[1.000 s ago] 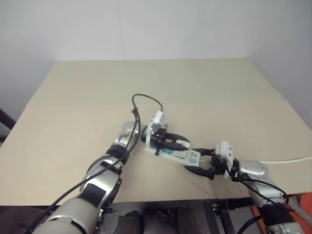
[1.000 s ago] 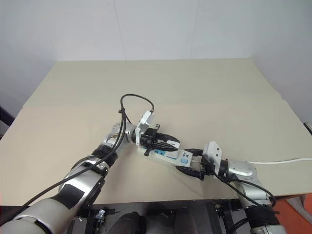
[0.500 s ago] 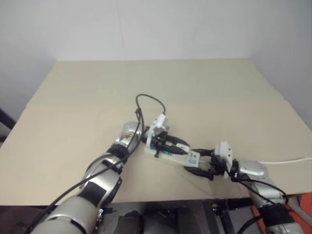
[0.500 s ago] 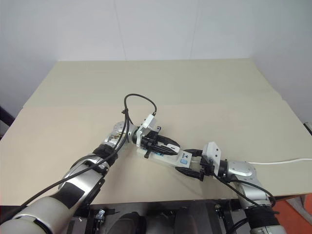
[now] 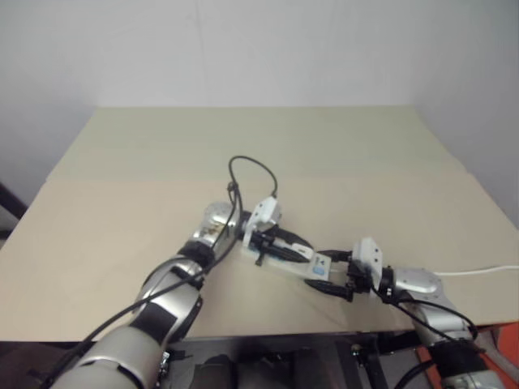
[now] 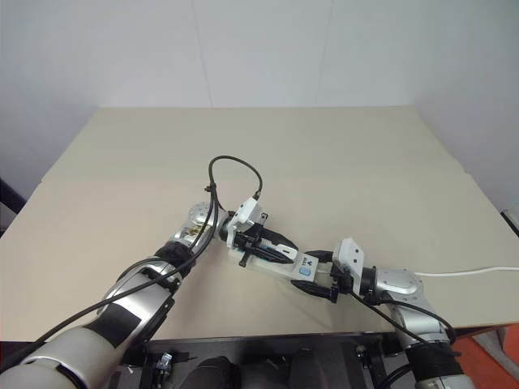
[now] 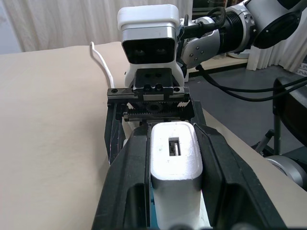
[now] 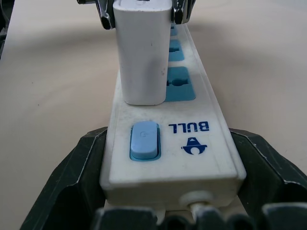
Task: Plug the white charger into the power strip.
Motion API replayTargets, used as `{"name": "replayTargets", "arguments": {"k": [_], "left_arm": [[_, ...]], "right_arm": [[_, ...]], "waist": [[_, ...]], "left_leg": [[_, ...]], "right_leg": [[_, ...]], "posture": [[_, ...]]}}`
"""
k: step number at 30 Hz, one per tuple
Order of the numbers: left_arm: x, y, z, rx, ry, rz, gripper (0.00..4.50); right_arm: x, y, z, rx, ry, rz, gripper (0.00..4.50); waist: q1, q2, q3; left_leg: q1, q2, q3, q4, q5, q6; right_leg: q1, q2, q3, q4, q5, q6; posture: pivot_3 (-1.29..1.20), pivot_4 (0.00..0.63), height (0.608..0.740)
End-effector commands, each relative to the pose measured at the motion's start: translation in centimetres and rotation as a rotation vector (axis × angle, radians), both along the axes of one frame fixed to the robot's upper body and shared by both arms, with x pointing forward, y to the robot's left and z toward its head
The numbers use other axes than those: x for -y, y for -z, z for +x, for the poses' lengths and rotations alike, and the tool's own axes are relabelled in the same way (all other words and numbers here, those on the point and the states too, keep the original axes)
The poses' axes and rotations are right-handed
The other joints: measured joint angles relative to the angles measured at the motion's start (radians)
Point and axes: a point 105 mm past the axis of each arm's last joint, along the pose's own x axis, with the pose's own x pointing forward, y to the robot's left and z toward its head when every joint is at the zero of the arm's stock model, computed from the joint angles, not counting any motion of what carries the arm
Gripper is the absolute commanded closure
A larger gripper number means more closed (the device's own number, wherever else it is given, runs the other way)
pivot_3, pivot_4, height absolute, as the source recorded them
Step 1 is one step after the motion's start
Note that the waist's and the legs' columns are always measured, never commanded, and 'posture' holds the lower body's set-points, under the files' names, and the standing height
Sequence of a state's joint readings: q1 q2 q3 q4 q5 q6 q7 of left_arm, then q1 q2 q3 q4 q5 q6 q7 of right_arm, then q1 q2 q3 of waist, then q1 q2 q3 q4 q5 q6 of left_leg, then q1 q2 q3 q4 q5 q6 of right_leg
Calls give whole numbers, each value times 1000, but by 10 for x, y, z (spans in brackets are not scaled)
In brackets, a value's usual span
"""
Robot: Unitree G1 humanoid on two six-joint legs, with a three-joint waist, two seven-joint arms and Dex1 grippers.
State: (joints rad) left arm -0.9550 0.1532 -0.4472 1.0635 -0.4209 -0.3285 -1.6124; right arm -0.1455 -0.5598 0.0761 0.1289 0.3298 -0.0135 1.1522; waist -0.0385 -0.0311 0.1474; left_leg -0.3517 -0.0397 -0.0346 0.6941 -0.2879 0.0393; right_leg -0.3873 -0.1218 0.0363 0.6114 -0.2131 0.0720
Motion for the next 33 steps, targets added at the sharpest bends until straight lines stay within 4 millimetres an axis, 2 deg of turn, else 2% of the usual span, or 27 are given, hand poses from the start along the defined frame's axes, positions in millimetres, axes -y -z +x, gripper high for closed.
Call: {"name": "replayTargets", "arguments": {"k": [1, 5, 7, 11, 16, 24, 28, 30, 31, 33], "left_arm": [[-27, 44, -4, -107, -55, 177, 3473], [-28, 44, -4, -104, -61, 170, 3473], [-28, 43, -3, -101, -64, 157, 2748], [-27, 41, -2, -98, -70, 148, 1659], [-27, 39, -1, -85, -73, 141, 90], [-30, 22, 9, -20, -86, 125, 37], [-38, -6, 21, 23, -128, 36, 37], [-47, -21, 26, 56, -155, -9, 0], [-54, -27, 29, 62, -177, -24, 0], [-68, -35, 33, 62, -215, -41, 0]], "right_arm": [[-6, 10, -9, -52, -51, -8, 1076], [-6, 10, -9, -52, -52, -10, 1076], [-6, 10, -9, -53, -51, -10, 1076], [-6, 11, -10, -54, -51, -10, 1076], [-7, 12, -10, -55, -51, -10, 1076], [-7, 11, -10, -56, -59, -4, 1076], [-5, 11, -6, -44, -28, -5, 1076], [-4, 10, -5, -37, -25, -2, 348], [-3, 8, -5, -31, -21, 11, 126], [0, 4, -5, -14, -16, 25, 36]], "waist": [[0, 0, -3], [1, 0, -4], [-1, 1, -5], [1, 2, -6], [1, 2, -6], [0, 2, -6], [-3, 2, -5], [-4, 1, -3], [-2, 1, -2], [-2, 0, -1]], "left_leg": [[0, 0, 0, 0, 0, 0], [0, 1, 0, 0, 0, 0], [0, 1, 0, 0, 0, 0], [0, 3, 1, 0, -1, 0], [0, 4, 1, 0, -2, 0], [0, 4, 1, 0, -2, 0], [-1, 4, 1, 0, -2, 0], [-2, 5, 1, 0, -2, 0], [-3, 5, 1, -1, -2, 0], [-6, 5, 1, -1, -2, 0]], "right_leg": [[0, 0, 0, 0, 0, 0], [0, 2, 0, 0, 0, -1], [0, 2, 0, 0, 0, -1], [-1, 6, 1, -1, 1, -2], [-1, 7, 2, -2, 1, -2], [-1, 7, 2, -2, 1, -2], [-3, 8, 2, -2, 1, -2], [-4, 8, 2, -2, 1, -2], [-6, 9, 2, -1, 1, -2], [-10, 8, 2, -1, 2, -3]], "posture": [[0, 150, 740], [0, 150, 740], [0, 150, 740], [0, 150, 740], [0, 150, 740], [0, 150, 740], [0, 150, 740], [0, 150, 740], [0, 150, 740], [0, 150, 740]]}}
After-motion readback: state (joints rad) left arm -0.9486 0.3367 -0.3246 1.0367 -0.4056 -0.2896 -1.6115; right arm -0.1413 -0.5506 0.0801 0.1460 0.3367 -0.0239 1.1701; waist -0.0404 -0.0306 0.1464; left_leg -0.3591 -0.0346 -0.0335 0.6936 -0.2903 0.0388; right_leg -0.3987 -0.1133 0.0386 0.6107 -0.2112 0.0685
